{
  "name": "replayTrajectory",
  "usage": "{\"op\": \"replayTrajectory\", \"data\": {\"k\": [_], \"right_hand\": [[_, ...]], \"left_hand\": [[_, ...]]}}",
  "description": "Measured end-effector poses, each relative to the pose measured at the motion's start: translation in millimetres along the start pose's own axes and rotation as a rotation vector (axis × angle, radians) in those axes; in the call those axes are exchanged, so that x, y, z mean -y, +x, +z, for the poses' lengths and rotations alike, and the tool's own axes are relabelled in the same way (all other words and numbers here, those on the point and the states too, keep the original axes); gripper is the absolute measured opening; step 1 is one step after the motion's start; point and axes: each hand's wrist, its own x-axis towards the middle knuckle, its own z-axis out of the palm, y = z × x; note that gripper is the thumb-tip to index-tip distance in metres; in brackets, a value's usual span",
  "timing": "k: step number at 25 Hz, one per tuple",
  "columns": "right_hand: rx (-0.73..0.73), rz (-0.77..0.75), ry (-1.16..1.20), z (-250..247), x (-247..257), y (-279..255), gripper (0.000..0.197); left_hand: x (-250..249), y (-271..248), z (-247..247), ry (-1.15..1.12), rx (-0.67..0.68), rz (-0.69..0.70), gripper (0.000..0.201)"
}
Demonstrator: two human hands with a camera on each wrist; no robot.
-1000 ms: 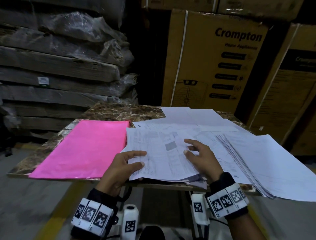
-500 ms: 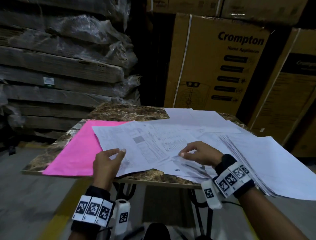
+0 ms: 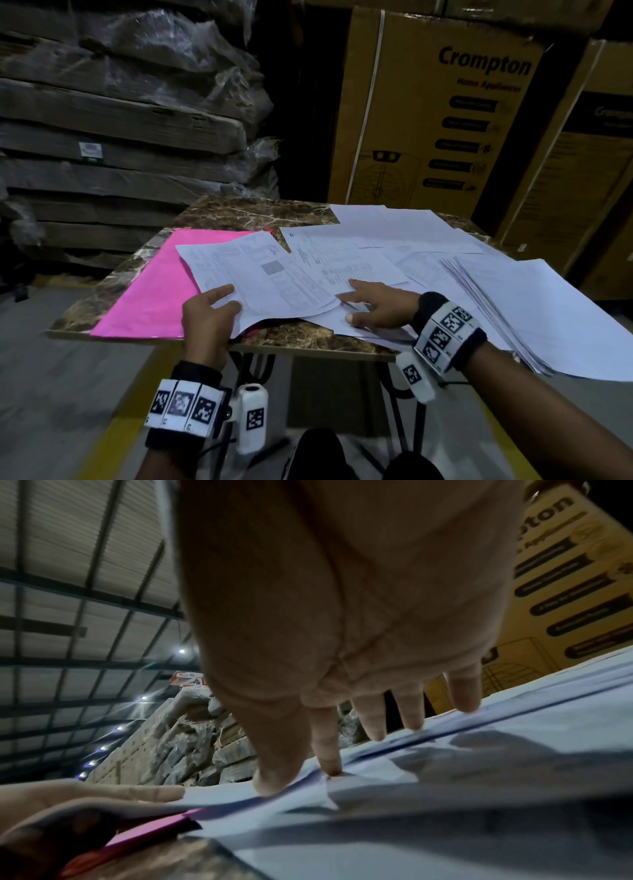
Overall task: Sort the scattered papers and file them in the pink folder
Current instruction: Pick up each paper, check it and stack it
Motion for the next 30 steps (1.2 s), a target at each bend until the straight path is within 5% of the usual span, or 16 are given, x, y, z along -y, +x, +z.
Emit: {"op": "replayTrajectory", "data": {"k": [4, 10, 15, 18, 21, 25, 30], "right_hand": [[0.097, 0.010, -0.068, -5.3, 4.4, 3.2, 0.069], [-0.119, -0.026, 0.095, -6.2, 12.3, -13.3, 0.055], [-0.632, -0.074, 0.258, 9.0, 4.0, -28.8, 0.044], [-0.832, -0.235, 0.233, 10.5, 8.7, -35.0, 0.038], [-0.776, -0.458, 0.026, 18.4, 18.5, -32.5, 0.042], [-0.639, -0.556, -0.109, 37.0, 32.0, -24.7, 0.042], [-0.548, -0.603, -0.249, 45.6, 51.6, -22.2, 0.047]], "left_hand": [[-0.7, -0.7, -2.3, -0.011, 0.010, -0.025, 0.039], [-2.4, -8.9, -4.9, -0.004, 0.042, 0.009, 0.040], [-2.5, -13.4, -7.0, 0.040, 0.077, 0.056, 0.040], [-8.4, -17.6, -6.9, 0.106, 0.139, 0.082, 0.037], [-16.9, -17.1, -6.7, 0.176, 0.228, 0.093, 0.034], [-18.7, -15.1, -11.2, 0.210, 0.283, 0.079, 0.033], [-23.5, -12.2, -14.5, 0.176, 0.326, -0.007, 0.065]]}}
